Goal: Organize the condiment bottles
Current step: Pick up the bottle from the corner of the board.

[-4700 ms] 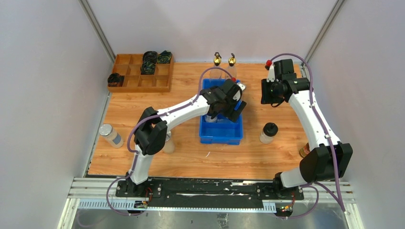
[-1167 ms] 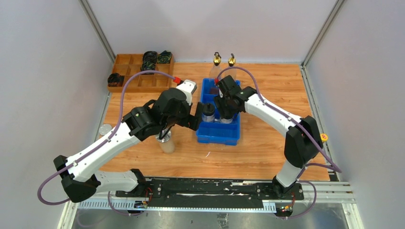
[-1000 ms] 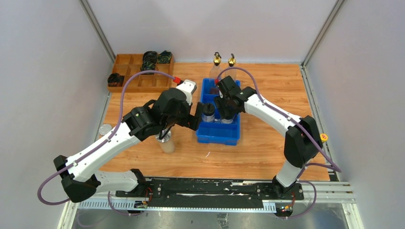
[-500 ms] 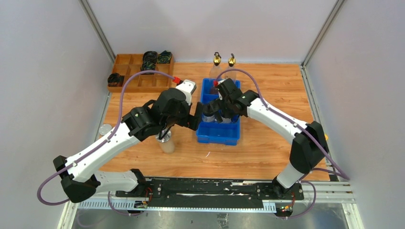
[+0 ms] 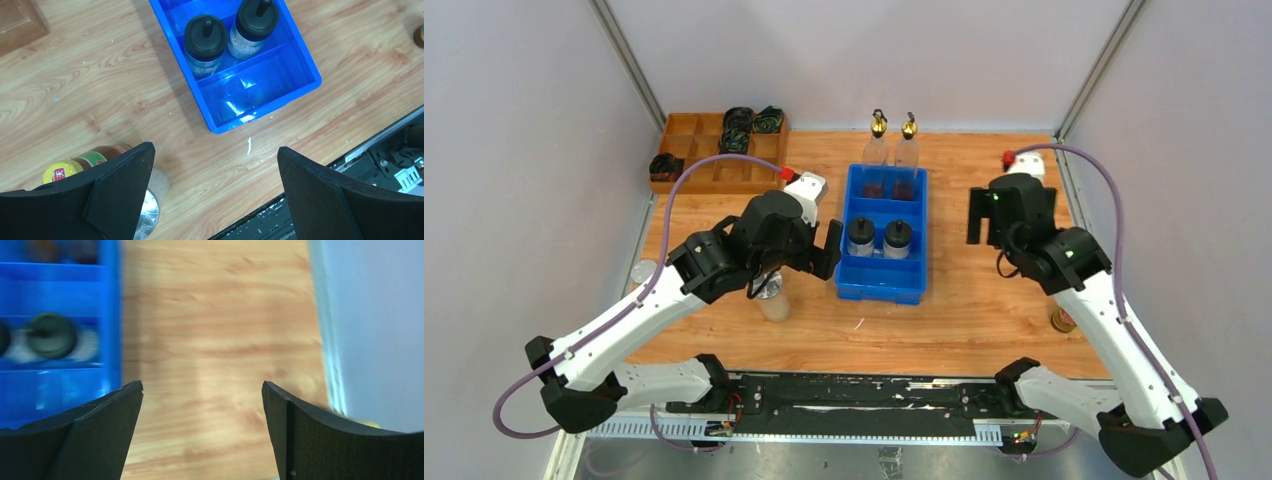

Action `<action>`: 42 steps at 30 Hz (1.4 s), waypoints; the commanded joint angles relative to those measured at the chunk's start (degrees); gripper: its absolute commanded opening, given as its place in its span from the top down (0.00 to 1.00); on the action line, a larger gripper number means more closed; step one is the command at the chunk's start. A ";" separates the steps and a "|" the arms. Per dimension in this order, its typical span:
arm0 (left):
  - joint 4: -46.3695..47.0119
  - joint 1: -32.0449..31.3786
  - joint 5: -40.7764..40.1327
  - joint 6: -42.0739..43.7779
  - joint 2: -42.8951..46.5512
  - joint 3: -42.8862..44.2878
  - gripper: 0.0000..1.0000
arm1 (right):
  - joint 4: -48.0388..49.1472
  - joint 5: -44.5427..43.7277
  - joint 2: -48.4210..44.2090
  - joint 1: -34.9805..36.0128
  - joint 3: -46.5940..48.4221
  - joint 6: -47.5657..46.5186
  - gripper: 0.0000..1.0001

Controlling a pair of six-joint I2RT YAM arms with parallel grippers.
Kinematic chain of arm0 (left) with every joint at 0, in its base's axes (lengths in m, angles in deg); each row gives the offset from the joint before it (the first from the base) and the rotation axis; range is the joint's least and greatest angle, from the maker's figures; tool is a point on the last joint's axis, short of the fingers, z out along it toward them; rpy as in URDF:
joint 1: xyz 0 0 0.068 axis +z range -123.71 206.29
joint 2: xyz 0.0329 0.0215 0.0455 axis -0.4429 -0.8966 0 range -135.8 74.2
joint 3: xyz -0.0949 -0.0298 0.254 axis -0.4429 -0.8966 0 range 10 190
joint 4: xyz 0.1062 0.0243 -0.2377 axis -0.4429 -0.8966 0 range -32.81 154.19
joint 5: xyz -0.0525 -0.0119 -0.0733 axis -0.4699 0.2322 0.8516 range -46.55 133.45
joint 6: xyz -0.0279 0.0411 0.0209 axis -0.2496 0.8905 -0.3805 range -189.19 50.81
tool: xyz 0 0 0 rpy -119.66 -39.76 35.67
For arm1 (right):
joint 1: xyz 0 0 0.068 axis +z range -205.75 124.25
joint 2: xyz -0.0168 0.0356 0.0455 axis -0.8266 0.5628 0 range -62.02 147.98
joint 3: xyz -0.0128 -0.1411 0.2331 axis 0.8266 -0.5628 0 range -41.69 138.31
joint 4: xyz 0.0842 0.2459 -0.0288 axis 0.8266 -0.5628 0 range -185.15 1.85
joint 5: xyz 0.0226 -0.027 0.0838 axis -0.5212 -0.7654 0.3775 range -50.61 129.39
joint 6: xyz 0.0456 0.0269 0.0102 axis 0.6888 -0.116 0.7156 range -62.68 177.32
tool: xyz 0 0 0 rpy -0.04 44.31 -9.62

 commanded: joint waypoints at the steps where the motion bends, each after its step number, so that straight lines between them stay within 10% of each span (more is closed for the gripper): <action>1: 0.19 0.00 2.77 0.67 1.80 -1.77 0.00 | -21.81 -14.06 0.32 -6.01 -0.04 12.31 0.06; 11: 3.69 0.00 8.39 0.63 3.49 -5.90 0.00 | -45.63 -28.50 -7.30 -7.47 2.12 37.67 0.00; 18: 8.43 0.00 11.35 -0.07 4.68 -9.82 0.00 | -46.66 -23.43 -14.33 -18.92 -1.60 37.97 0.00; 42: 15.44 1.97 14.87 1.05 3.10 -12.67 0.00 | -19.36 -11.03 -13.94 -36.50 -15.68 23.61 0.00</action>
